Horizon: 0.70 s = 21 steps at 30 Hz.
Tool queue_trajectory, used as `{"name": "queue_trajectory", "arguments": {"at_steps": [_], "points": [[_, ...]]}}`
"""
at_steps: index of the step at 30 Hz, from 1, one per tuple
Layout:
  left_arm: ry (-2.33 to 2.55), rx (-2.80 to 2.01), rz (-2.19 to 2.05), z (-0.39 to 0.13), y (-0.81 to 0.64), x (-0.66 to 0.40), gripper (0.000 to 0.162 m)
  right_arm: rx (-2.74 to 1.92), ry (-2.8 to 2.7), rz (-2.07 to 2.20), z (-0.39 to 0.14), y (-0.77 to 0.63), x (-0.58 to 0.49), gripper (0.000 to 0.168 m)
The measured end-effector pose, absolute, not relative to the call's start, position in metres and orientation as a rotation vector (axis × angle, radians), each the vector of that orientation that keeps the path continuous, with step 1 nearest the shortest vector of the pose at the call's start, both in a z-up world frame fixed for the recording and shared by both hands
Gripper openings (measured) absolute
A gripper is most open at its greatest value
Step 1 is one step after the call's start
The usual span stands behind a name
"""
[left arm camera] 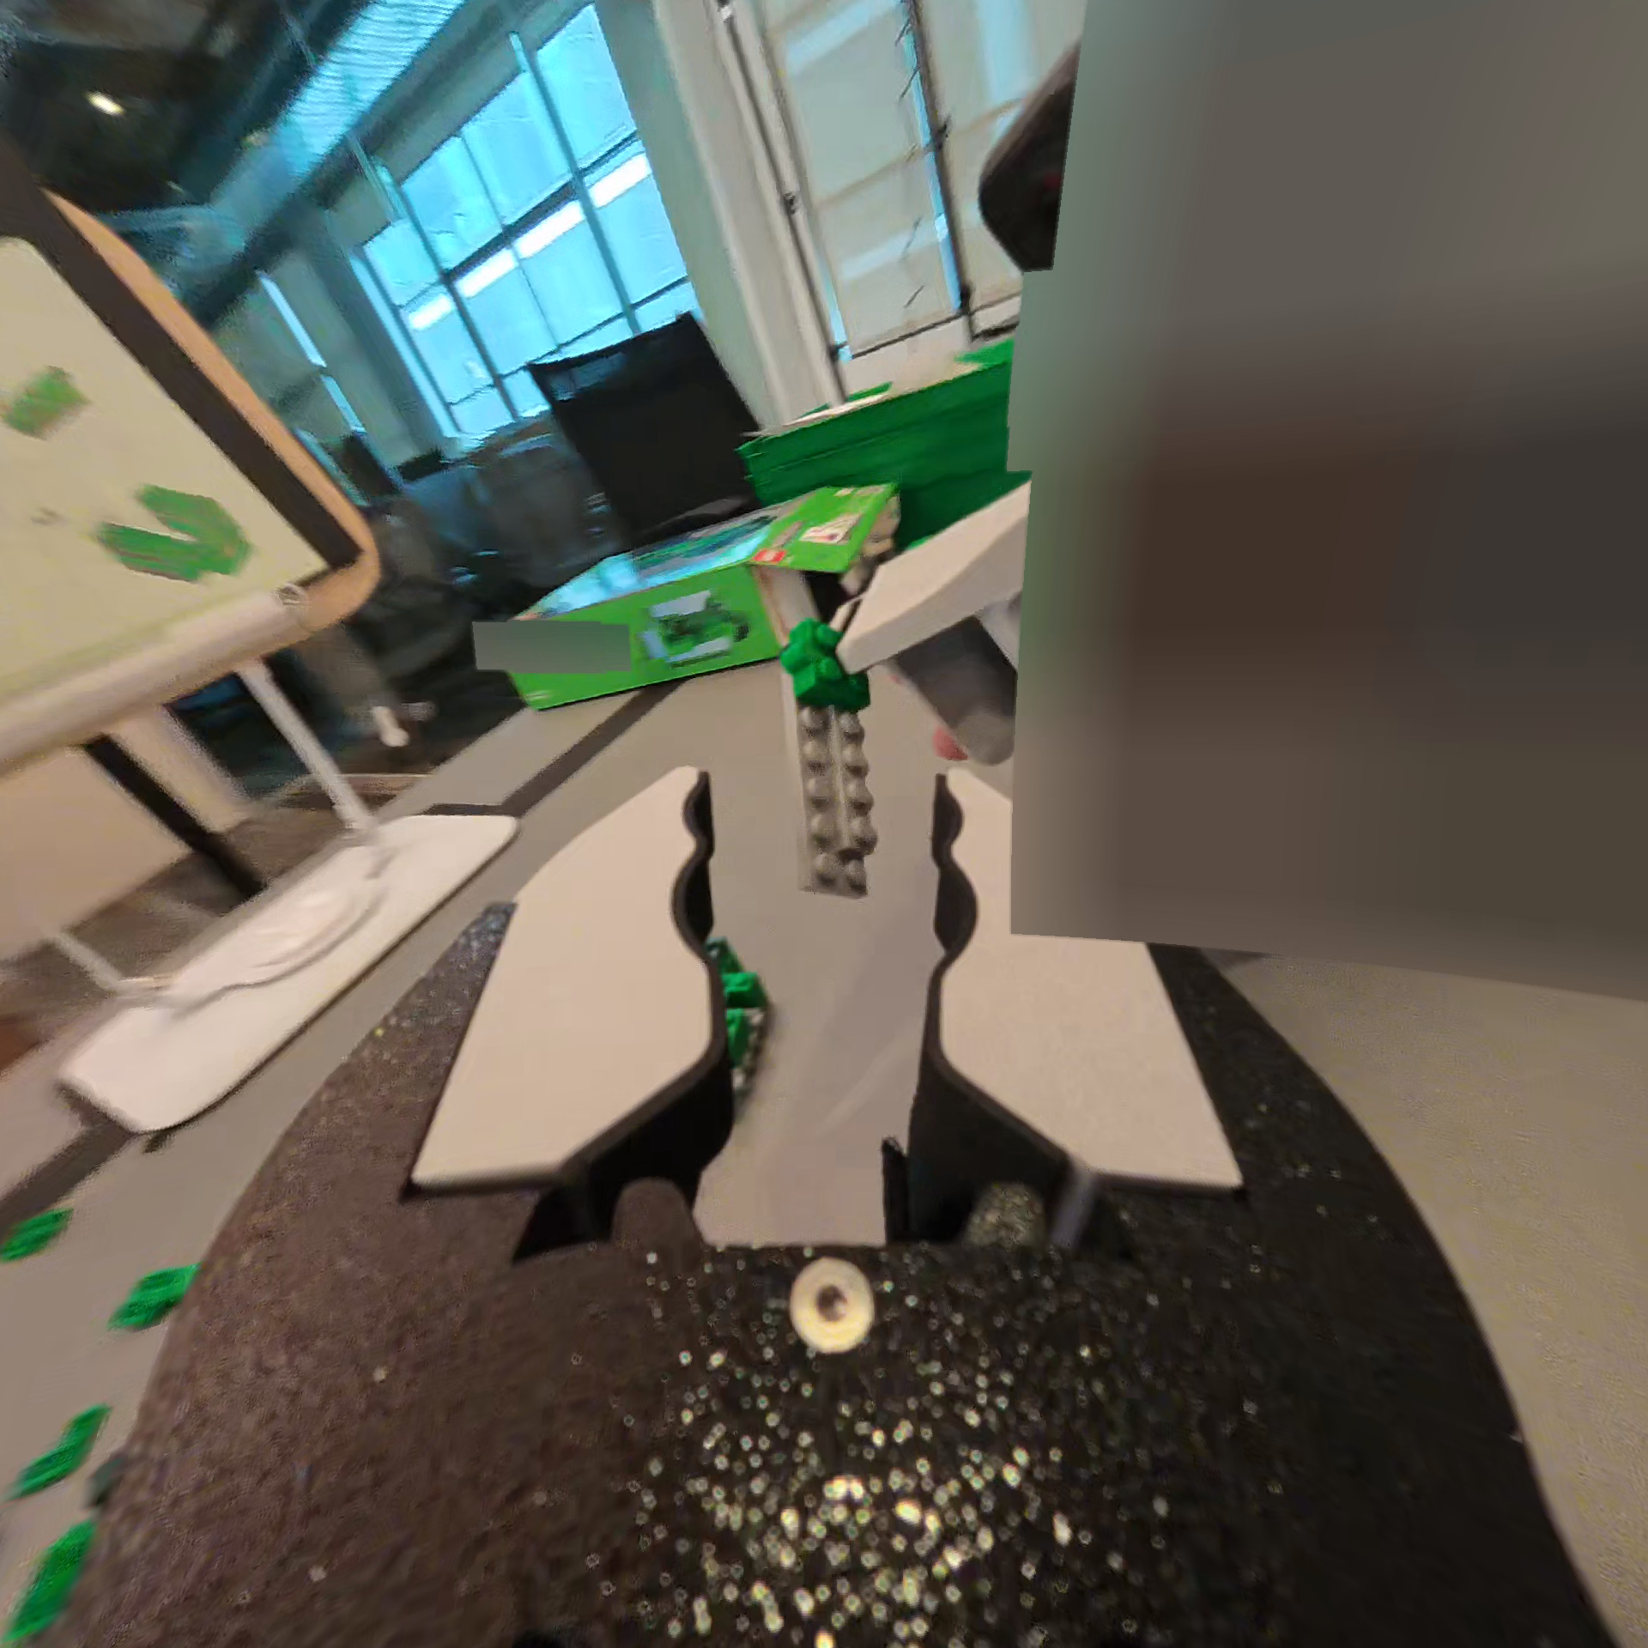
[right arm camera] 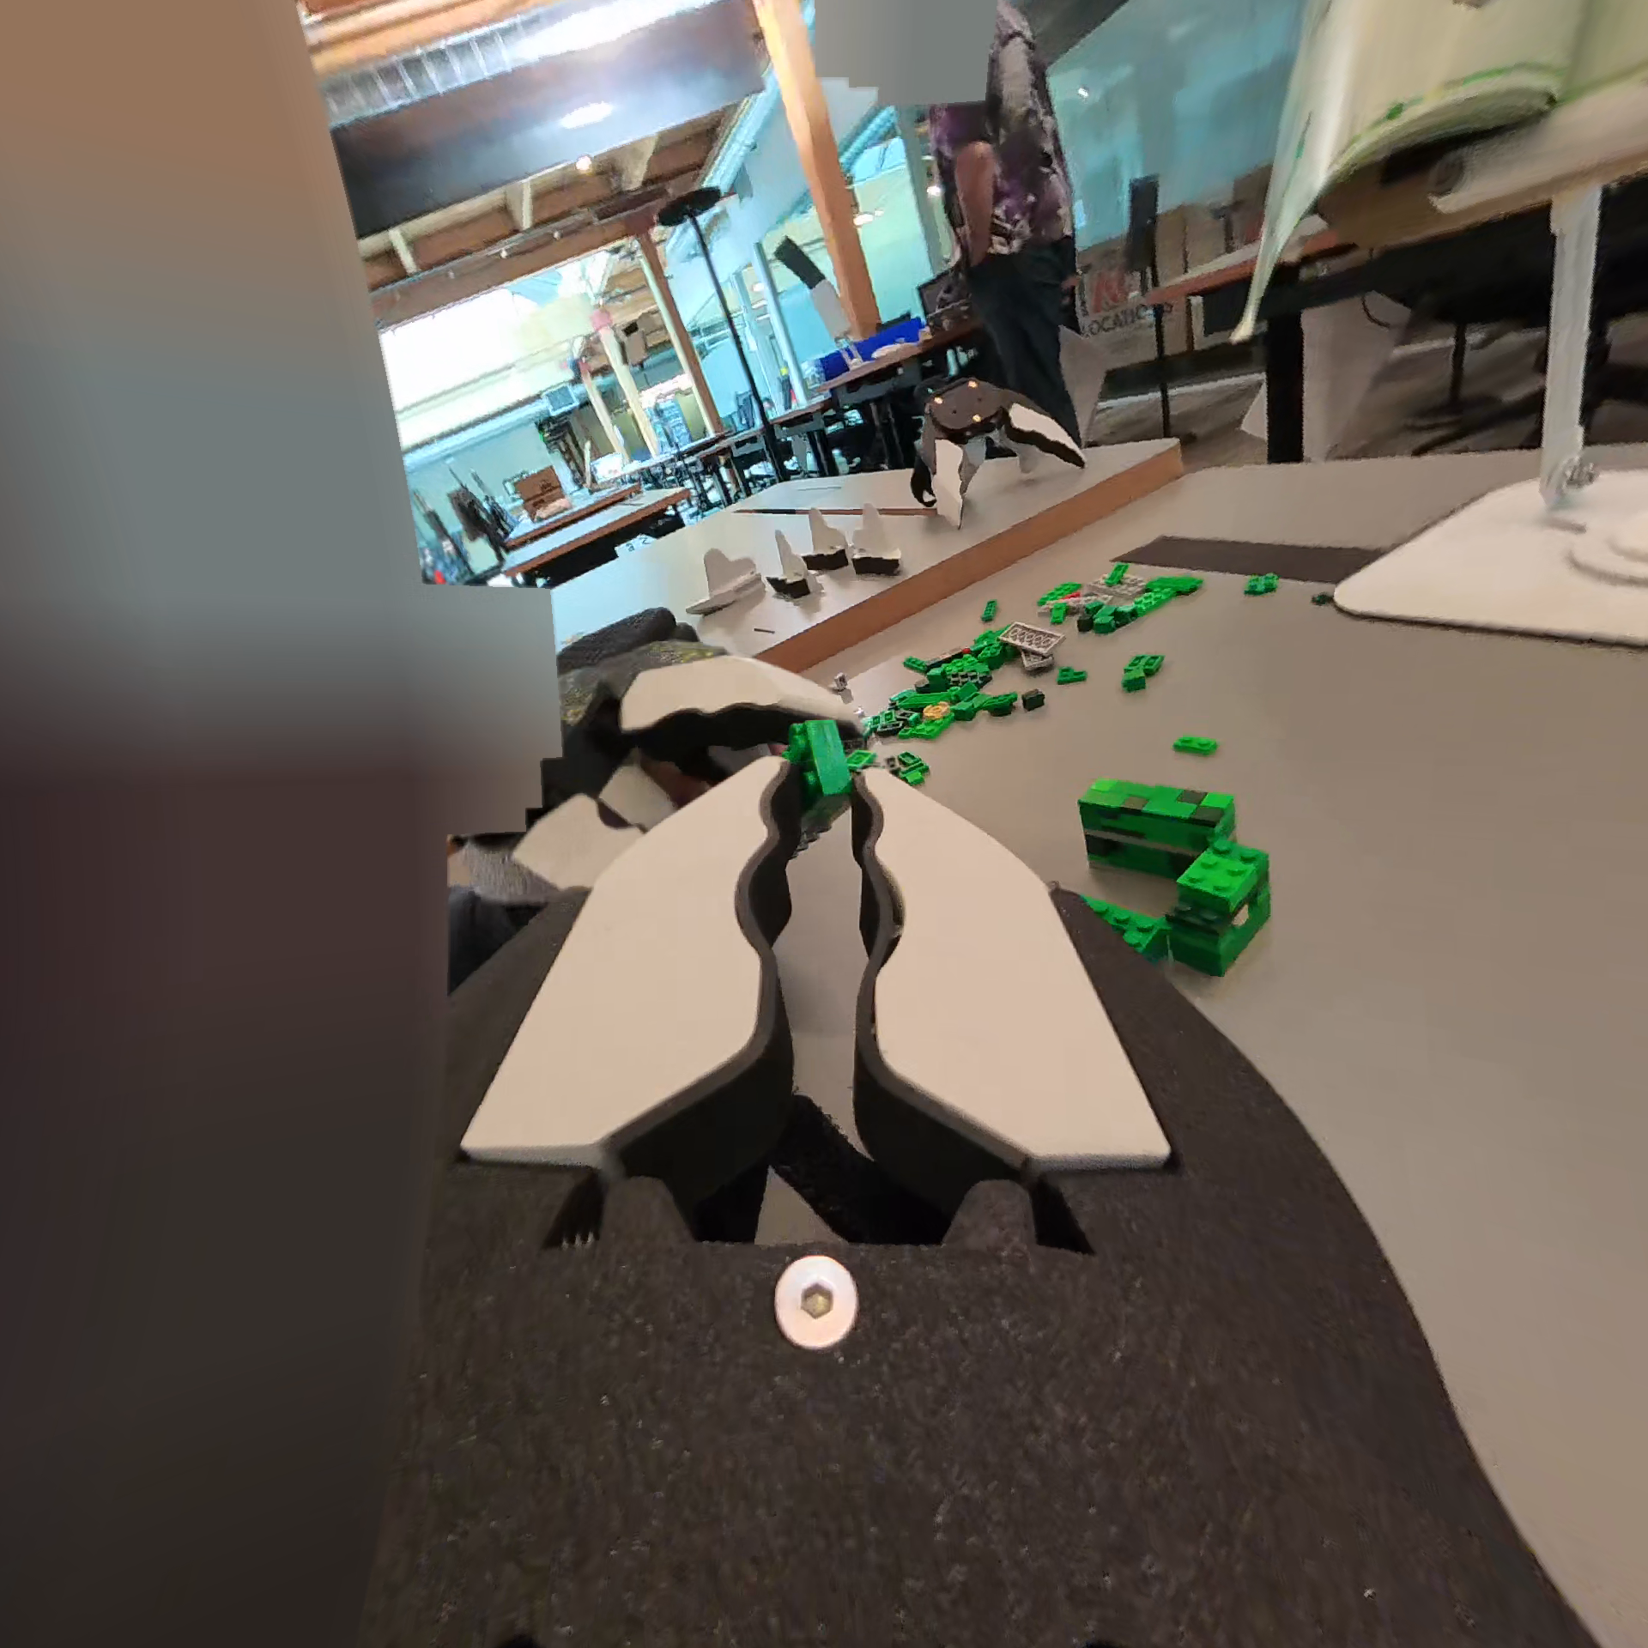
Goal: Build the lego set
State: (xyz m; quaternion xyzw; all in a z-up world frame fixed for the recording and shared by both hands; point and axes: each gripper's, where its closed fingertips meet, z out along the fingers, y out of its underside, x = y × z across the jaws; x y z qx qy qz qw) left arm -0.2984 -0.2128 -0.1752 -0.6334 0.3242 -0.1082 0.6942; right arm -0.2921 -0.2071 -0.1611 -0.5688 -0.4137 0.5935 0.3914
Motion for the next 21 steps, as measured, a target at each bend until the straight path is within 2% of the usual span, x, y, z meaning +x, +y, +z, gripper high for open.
{"name": "queue_trajectory", "arguments": {"at_steps": [4,6,9,11,14,21], "points": [[0.762,-1.424,-0.054,-0.179,-0.209,-0.301,0.036,-1.536,-1.004,1.58,-0.165,-0.212,-0.3,0.01],[0.777,-1.43,0.042,-0.181,-0.207,-0.304,0.021,-1.553,-0.989,1.582,-0.168,-0.213,-0.303,0.01],[0.771,-1.432,0.043,-0.179,-0.208,-0.306,0.019,-1.514,-0.981,1.57,-0.165,-0.214,-0.304,0.011],[0.742,-1.495,-0.112,-0.182,-0.209,-0.304,0.019,-1.423,-1.009,1.421,-0.164,-0.206,-0.302,0.022],[0.671,-1.577,-0.289,-0.187,-0.206,-0.308,0.019,-1.286,-1.096,1.227,-0.16,-0.204,-0.296,0.027],[0.69,-1.609,-0.479,-0.191,-0.212,-0.296,0.019,-1.163,-1.301,0.91,-0.168,-0.208,-0.298,0.026]]}}
